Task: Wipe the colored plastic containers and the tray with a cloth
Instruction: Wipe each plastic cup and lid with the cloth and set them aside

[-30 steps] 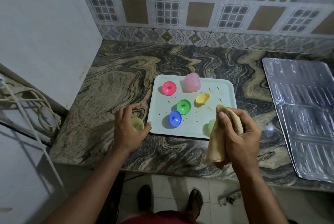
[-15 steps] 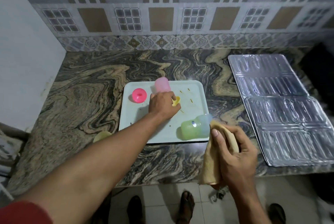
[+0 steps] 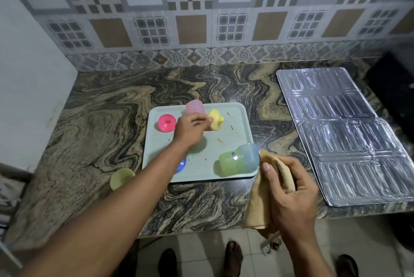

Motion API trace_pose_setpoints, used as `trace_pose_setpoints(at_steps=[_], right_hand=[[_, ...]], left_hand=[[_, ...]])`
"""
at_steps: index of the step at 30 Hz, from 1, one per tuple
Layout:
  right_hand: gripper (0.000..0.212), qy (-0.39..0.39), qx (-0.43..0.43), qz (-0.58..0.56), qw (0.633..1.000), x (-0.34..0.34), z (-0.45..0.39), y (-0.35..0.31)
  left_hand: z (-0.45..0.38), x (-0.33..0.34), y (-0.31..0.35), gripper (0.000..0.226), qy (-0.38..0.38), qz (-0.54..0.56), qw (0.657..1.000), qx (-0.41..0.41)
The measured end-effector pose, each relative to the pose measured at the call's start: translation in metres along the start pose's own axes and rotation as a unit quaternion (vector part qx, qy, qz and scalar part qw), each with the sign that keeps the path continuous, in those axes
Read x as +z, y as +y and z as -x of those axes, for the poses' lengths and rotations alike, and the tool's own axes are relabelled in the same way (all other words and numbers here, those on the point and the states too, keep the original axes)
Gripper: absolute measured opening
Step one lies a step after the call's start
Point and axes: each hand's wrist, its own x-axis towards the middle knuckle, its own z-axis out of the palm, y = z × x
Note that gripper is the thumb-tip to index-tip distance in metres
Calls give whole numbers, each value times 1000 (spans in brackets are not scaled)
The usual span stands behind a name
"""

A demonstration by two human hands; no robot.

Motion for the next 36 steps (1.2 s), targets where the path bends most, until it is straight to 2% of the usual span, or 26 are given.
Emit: trace_pose_setpoints(at_steps=[2,5,7,9,11,15,21,24,27,32,36], right_hand=[[22,1,-6,-16,1000,9,-4,-4],[22,-3,-20,-36,999,27,-9,-14],[22,4,-36,-23,999,41,-9,-21],[19,-1,-58,-6,998,54,-9,-29],[22,-17,-89,6,996,66,-7,-39],[28,-44,-142,20,989,84,-3,-50],[29,-21,-222,47,974,95,-7,-56],[20,-40,-223,31,973,96,-13,-59],[10,-52,-213,28,975,95,-18,-60],[10,-59,-185,35,980,101,-27,-63],[11,-38,-148,49,987,104,-55,-63]], left_hand=[[30,-11,12,4,-19,168,985,-33],[76,-29,27,10,-40,353,932,-77],[102,-39,32,9,-47,418,904,-76],[123,-45,38,22,-53,441,893,-67],[140,-48,43,31,-57,433,898,-52],[162,-49,47,19,-58,395,917,10],[174,-56,51,9,-40,318,943,85],[173,-68,49,15,-58,279,952,111],[175,-80,52,10,-99,236,957,139],[174,-99,55,14,-163,170,957,169],[183,-97,44,7,-245,124,951,140]])
